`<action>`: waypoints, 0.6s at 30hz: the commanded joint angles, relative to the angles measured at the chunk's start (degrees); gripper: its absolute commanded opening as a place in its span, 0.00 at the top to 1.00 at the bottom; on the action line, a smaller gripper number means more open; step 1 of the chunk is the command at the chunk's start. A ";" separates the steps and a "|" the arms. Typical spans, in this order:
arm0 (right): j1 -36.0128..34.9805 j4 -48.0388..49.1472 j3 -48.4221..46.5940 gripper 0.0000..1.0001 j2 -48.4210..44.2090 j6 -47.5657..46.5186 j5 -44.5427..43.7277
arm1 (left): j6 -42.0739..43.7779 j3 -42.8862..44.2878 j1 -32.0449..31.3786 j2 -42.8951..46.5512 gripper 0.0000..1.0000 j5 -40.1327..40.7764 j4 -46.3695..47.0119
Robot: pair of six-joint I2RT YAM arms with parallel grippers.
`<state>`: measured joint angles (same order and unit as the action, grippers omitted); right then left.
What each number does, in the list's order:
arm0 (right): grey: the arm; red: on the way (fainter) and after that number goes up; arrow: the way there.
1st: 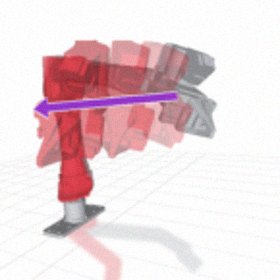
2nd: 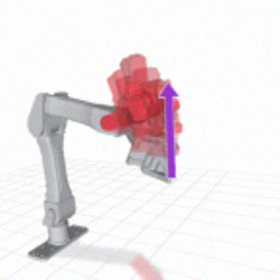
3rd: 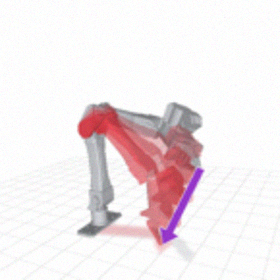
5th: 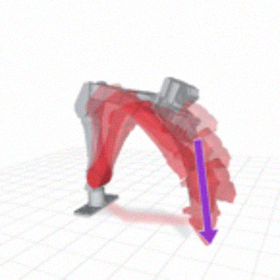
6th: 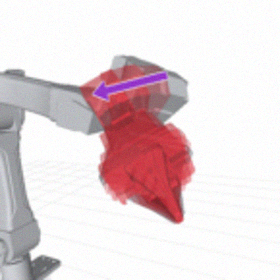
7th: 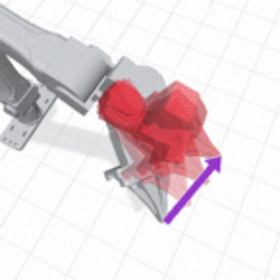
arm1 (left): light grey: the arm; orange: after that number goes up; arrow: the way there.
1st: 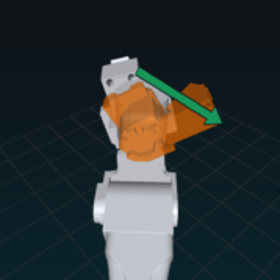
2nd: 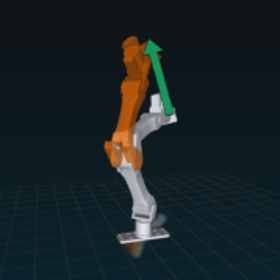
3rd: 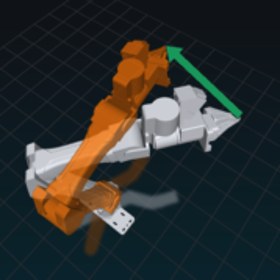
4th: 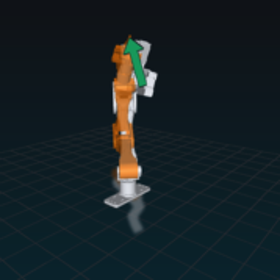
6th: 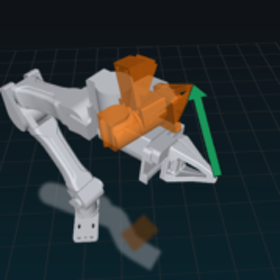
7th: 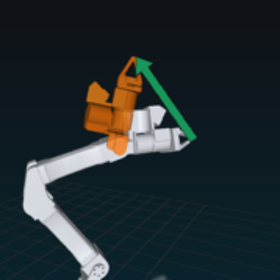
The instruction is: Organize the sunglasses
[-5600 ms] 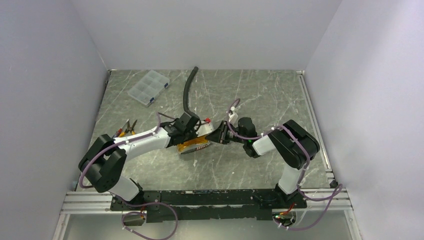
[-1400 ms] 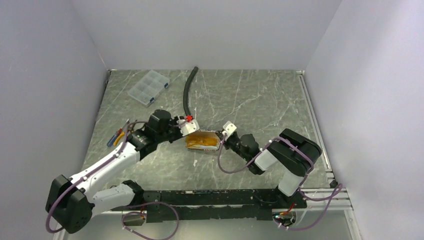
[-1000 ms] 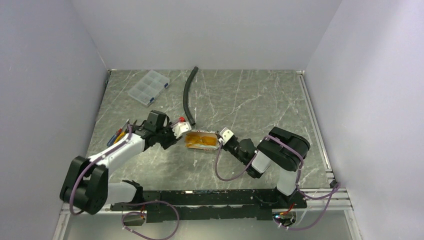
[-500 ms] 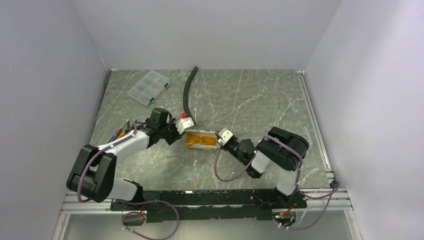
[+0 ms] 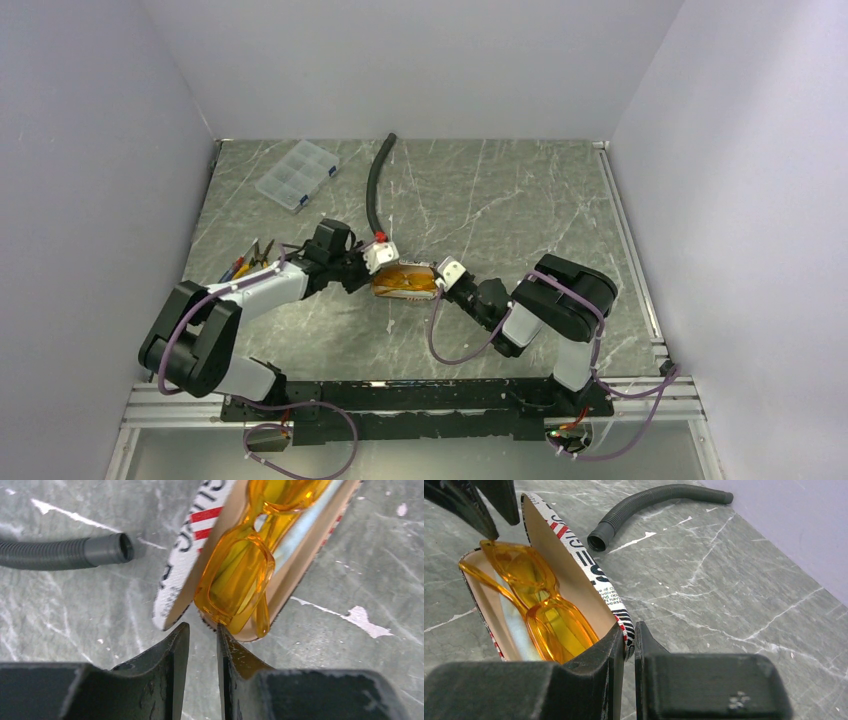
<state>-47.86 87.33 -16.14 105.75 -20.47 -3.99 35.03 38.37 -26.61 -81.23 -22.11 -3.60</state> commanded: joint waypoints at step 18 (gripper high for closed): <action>-0.66 10.84 -0.43 1.00 -0.40 -2.21 -0.92 | 4.97 1.35 -2.99 8.05 0.58 0.62 -6.00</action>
<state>-48.18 87.50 -16.14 105.75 -21.52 -4.08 37.47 37.85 -29.08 -77.19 -17.74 -5.89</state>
